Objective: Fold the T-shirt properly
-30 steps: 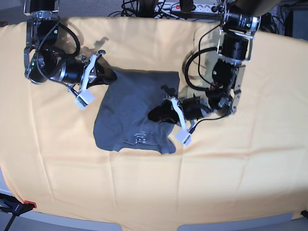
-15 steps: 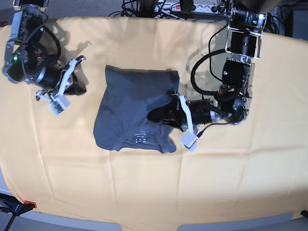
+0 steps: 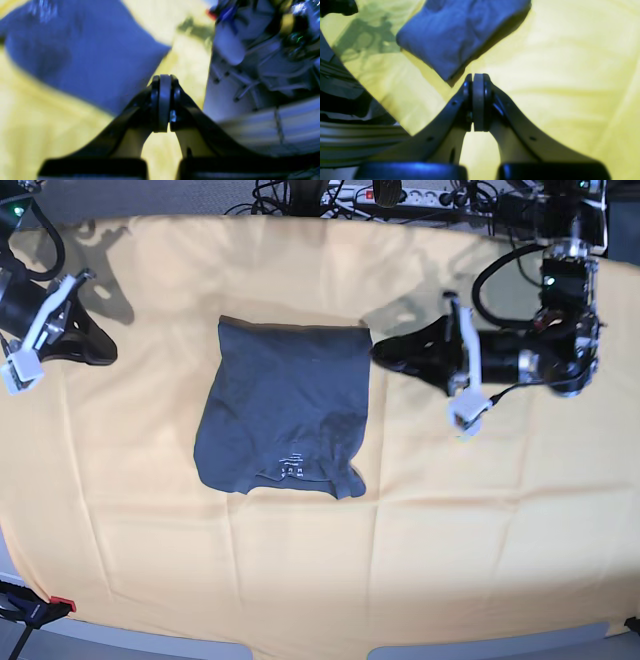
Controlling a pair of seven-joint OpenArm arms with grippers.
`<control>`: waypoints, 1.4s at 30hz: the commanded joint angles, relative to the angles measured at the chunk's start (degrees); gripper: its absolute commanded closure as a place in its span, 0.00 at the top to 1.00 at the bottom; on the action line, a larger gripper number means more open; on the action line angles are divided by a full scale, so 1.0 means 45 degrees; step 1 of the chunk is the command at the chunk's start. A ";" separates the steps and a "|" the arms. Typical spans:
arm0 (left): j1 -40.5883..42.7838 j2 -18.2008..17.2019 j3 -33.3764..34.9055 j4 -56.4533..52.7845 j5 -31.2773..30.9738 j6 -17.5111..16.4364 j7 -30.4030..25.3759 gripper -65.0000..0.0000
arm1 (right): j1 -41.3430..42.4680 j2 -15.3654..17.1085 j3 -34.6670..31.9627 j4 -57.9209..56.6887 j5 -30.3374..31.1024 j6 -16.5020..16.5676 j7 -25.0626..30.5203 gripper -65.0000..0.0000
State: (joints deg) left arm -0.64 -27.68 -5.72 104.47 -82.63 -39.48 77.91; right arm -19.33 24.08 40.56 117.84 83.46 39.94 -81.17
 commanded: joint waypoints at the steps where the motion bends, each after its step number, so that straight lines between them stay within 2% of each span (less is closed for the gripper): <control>1: 0.0112 -0.0340 -0.0369 0.0801 -0.0527 -0.0115 -0.0291 0.00 | -0.0112 0.0272 0.0321 0.0199 0.0342 -0.0005 0.0259 0.00; 6: 0.2671 -0.1239 -0.2079 0.3721 -0.0527 -0.0115 -0.0287 0.00 | -0.1481 0.0369 0.1496 0.0209 0.0342 -0.0316 0.0259 0.00; 10: 0.5192 -0.1472 -0.3920 0.5455 -0.0527 -0.0115 -0.0228 0.00 | -0.3089 0.0398 0.2521 0.0214 0.0342 -0.0340 0.0259 0.00; 12: 0.6601 -0.1559 -0.4891 0.6105 -0.0527 -0.0115 0.0194 0.00 | -0.4308 0.0510 0.3011 0.0214 0.0342 -0.0364 0.0259 0.00; 15: 0.8587 -0.1569 -0.6149 0.6786 -0.0527 0.0714 0.0465 0.00 | -0.6261 0.0578 0.3803 0.0214 0.0342 -0.0355 0.0259 0.00; 16: 0.9335 -0.1574 -0.6513 0.6786 -0.0527 0.0743 0.0465 0.00 | -0.6917 0.0573 0.4046 0.0209 0.0342 -0.0359 0.0259 0.00; 21: 1.3304 -0.1515 -0.7689 0.6786 -0.0527 0.0738 0.0465 0.00 | -0.9602 0.0272 0.4435 0.0204 0.0342 -0.0238 0.0259 0.00; 23: 1.4780 -0.1302 -0.7640 0.6786 -0.0527 0.0661 0.0465 0.00 | -1.0307 -0.0136 0.4231 0.0204 0.0342 0.0013 0.0259 0.00; 26: 1.6704 -0.0661 -0.7640 0.6786 -0.0527 0.0083 0.0465 0.00 | -1.1079 -0.0627 0.3453 -0.0102 0.0342 0.0013 0.0259 0.00; 27: 1.6810 -0.0379 -0.7640 0.6786 -0.0527 0.0000 0.0465 0.00 | -1.1278 -0.0709 0.3070 -0.0301 0.0342 0.0013 0.0259 0.00; 31: 1.6810 0.0743 -0.7543 0.5853 0.0928 -0.0019 0.0465 0.00 | -1.1395 -0.0729 0.1112 -0.1724 0.0342 0.0013 0.0259 0.00; 32: 1.6810 0.0957 -0.7378 0.5348 0.1404 0.0024 0.0321 0.00 | -1.1361 -0.0733 0.0510 -0.2215 0.0000 0.0013 0.0259 0.00; 33: 1.6810 0.1103 -0.7116 0.4741 0.1875 0.0019 -0.0092 0.00 | -1.1293 -0.0733 -0.0136 -0.2725 -0.0806 0.0013 0.0418 0.00; 36: 1.6810 0.1132 -0.5697 0.2477 0.3347 0.0010 -0.1520 0.00 | -1.0559 -0.0729 -0.2123 -0.4439 -0.3546 0.0013 0.2278 0.00; 39: 1.4853 0.1141 -0.3832 -0.0155 0.5115 0.0015 -0.3099 0.00 | -0.9063 -0.0729 -0.3827 -0.6358 -0.5663 0.0013 0.3915 0.00; 42: 1.2492 0.1248 -0.1909 -0.3439 0.7354 0.0019 -0.5513 0.00 | -0.7383 -0.0729 -0.5406 -0.8427 -0.7519 0.0013 0.5790 0.00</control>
State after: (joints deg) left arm 53.89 -21.71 -13.65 88.01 -48.73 -39.24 51.53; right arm -51.24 20.05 15.73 79.20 49.06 39.94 -54.35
